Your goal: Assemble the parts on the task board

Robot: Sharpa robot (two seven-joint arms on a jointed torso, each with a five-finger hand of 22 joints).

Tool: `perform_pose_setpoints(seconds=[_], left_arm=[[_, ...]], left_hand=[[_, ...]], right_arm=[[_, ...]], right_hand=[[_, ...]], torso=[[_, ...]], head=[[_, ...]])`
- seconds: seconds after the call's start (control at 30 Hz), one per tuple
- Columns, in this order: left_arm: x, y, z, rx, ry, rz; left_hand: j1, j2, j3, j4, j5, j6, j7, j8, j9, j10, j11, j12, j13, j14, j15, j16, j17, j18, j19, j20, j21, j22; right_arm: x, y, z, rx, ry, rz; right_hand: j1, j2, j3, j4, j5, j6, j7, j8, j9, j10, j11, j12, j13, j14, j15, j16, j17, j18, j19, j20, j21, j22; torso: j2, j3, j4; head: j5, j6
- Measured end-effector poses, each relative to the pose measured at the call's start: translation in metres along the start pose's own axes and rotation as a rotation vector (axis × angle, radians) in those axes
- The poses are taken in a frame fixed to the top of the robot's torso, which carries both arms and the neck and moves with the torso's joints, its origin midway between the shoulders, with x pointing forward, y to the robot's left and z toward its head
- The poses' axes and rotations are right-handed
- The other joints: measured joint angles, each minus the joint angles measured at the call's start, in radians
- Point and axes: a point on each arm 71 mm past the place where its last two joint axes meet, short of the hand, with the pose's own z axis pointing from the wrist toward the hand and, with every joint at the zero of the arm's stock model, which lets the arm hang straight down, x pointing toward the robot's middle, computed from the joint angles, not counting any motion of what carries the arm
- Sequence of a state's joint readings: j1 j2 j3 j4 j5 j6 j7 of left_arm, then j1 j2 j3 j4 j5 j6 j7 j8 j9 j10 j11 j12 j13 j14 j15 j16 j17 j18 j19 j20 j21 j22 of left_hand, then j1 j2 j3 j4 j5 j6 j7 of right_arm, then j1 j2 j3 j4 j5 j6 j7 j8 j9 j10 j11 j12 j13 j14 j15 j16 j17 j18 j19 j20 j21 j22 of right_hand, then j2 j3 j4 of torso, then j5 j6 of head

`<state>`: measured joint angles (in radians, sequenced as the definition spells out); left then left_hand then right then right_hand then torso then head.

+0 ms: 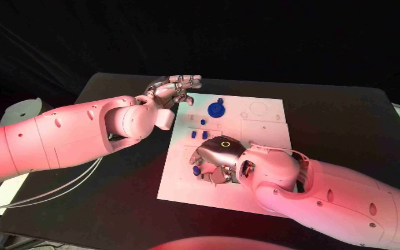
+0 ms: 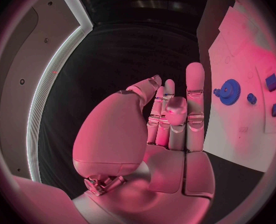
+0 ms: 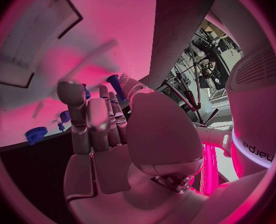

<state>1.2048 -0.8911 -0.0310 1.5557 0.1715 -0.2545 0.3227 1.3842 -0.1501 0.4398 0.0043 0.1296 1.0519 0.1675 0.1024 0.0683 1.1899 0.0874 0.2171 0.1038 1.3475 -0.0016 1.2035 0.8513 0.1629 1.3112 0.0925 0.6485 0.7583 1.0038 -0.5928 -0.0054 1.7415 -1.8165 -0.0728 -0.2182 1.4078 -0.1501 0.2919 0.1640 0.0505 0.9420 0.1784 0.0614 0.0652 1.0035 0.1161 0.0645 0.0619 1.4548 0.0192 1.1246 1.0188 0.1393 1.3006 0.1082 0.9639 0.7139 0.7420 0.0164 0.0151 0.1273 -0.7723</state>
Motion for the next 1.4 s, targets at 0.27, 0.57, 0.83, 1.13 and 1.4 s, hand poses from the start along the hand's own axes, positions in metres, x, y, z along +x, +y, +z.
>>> perform_pose_setpoints(seconds=[0.27, 0.57, 0.83, 1.13, 1.4], left_arm=[[0.0, 0.0, 0.0, 0.0, 0.001, 0.0], [-0.001, 0.0, 0.001, 0.0, -0.002, 0.001], [-0.003, 0.0, 0.0, -0.001, -0.004, 0.003], [-0.006, 0.0, -0.002, -0.002, -0.011, 0.005], [-0.006, 0.0, -0.003, -0.003, -0.01, 0.005]], left_hand=[[0.0, 0.0, 0.0, 0.0, 0.0, 0.0, 0.0, 0.0, 0.0, 0.0, 0.0, 0.0, 0.0, 0.0, 0.0, 0.0, 0.0, 0.0, 0.0, 0.0, 0.0, 0.0], [0.0, 0.0, 0.0, 0.0, 0.0, 0.0, 0.0, 0.0, 0.0, 0.0, 0.0, 0.0, 0.0, 0.0, 0.0, 0.0, 0.0, 0.0, 0.0, 0.0, 0.0, 0.0], [0.0, 0.0, 0.0, 0.0, 0.0, 0.0, 0.0, 0.0, 0.0, 0.0, 0.0, 0.0, 0.0, 0.0, 0.0, 0.0, 0.0, 0.0, 0.0, 0.0, 0.0, 0.0], [0.0, 0.0, 0.0, 0.0, 0.0, 0.0, 0.0, 0.0, 0.0, 0.0, 0.0, 0.0, 0.0, 0.0, 0.0, 0.0, 0.0, 0.0, 0.0, 0.0, 0.0, 0.0], [0.0, 0.0, -0.003, -0.003, 0.0, 0.0, 0.0, 0.0, 0.0, -0.004, -0.004, 0.0, 0.001, 0.0, 0.0, 0.0, -0.003, 0.0, 0.0, 0.0, 0.0, 0.0]], right_arm=[[-0.001, -0.001, -0.002, 0.014, -0.031, 0.007], [-0.01, -0.01, -0.021, 0.036, -0.111, 0.036], [-0.039, -0.042, -0.071, 0.123, -0.177, 0.12], [-0.048, -0.081, -0.134, 0.331, -0.191, 0.272], [-0.028, -0.102, -0.165, 0.52, -0.155, 0.333]], right_hand=[[0.0, 0.0, -0.091, 0.017, 0.0, -0.039, 0.011, 0.0, 0.002, -0.064, 0.011, 0.024, 0.004, -0.016, 0.008, -0.05, -0.069, 0.016, -0.019, 0.012, -0.066, -0.076], [0.017, 0.009, -0.121, 0.033, 0.0, -0.029, 0.016, 0.0, 0.005, -0.058, 0.012, 0.063, 0.008, -0.015, 0.008, -0.043, -0.067, 0.016, -0.019, 0.012, -0.066, -0.07], [0.033, 0.02, -0.142, 0.037, 0.0, 0.02, -0.008, 0.009, 0.01, 0.078, -0.013, 0.156, 0.026, 0.006, -0.014, 0.04, 0.015, 0.016, 0.039, -0.002, 0.021, 0.038], [-0.003, 0.01, -0.187, 0.075, 0.036, 0.101, -0.063, 0.047, 0.02, 0.367, -0.088, 0.371, 0.176, 0.012, -0.065, 0.247, 0.26, -0.04, 0.154, -0.053, 0.29, 0.377], [-0.082, 0.036, -0.28, 0.121, 0.129, 0.137, -0.086, 0.094, 0.041, 0.423, -0.109, 1.137, 0.69, 0.012, -0.084, 0.319, 0.289, -0.055, 0.159, -0.073, 0.371, 0.48]], torso=[[-0.001, 0.0, 0.0002], [-0.001, 0.0006, -0.0007], [-0.003, 0.0001, -0.0028], [-0.014, -0.0042, -0.0221], [-0.019, -0.0091, -0.0409]], head=[[-0.002, 0.002], [-0.003, 0.006], [-0.014, 0.015], [-0.039, 0.029], [-0.069, 0.044]])
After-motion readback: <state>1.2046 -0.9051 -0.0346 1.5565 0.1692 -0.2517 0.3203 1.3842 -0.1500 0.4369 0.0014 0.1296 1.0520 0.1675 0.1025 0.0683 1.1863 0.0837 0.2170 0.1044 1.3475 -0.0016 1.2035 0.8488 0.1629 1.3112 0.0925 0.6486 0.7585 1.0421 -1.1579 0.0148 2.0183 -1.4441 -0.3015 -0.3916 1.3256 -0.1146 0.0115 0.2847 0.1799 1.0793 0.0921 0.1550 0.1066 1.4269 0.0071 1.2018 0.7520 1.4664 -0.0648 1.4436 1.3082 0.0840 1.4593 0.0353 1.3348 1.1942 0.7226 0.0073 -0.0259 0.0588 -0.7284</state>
